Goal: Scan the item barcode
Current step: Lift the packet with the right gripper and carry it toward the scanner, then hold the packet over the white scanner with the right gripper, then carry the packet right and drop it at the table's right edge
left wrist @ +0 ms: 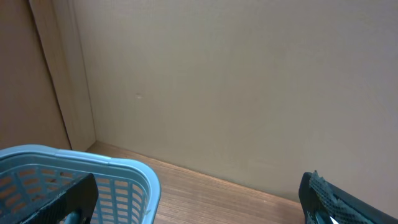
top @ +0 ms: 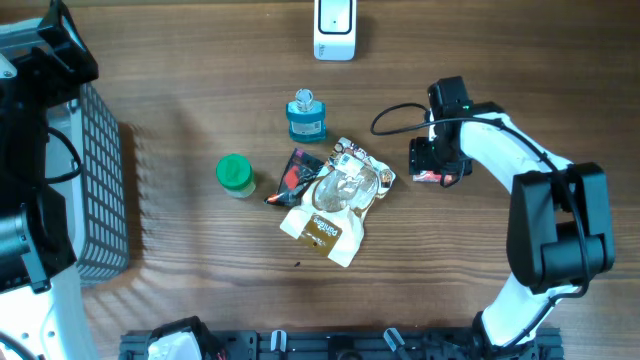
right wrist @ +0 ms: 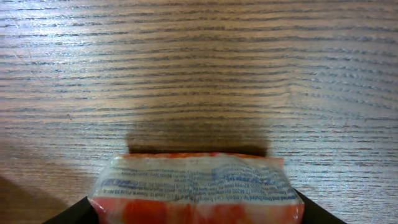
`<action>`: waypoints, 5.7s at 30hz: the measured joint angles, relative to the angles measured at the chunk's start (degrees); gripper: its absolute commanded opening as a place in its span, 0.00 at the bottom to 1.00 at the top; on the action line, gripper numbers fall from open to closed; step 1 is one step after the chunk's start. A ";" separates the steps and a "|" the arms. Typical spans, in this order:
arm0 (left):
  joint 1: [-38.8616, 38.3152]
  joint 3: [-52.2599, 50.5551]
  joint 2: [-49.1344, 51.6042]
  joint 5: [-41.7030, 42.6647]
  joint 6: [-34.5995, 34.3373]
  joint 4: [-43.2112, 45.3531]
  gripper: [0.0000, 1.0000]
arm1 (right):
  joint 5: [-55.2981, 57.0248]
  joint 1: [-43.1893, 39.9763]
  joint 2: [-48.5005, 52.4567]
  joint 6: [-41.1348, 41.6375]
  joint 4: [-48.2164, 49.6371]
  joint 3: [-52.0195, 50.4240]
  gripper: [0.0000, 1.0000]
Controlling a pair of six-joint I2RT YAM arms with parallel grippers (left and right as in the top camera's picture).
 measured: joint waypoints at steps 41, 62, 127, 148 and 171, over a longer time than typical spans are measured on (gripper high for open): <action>0.00 -0.48 0.11 -0.02 0.00 -27.74 1.00 | -64.19 -0.02 3.26 -1.22 -47.32 18.58 0.70; 0.00 -0.48 0.98 -0.02 0.00 -28.87 1.00 | -81.81 -0.02 3.26 0.98 -44.89 18.58 0.69; 0.00 -0.48 1.14 -0.02 0.02 -29.07 1.00 | -3.61 13.00 33.44 -14.19 78.05 32.94 0.64; 0.00 -0.48 1.14 -0.02 0.00 -29.00 1.00 | 3.06 12.66 1.86 -14.99 44.76 34.51 0.65; 0.00 -0.48 1.14 -0.02 0.00 -29.05 1.00 | 15.89 -43.04 5.75 16.61 -3.10 18.80 0.70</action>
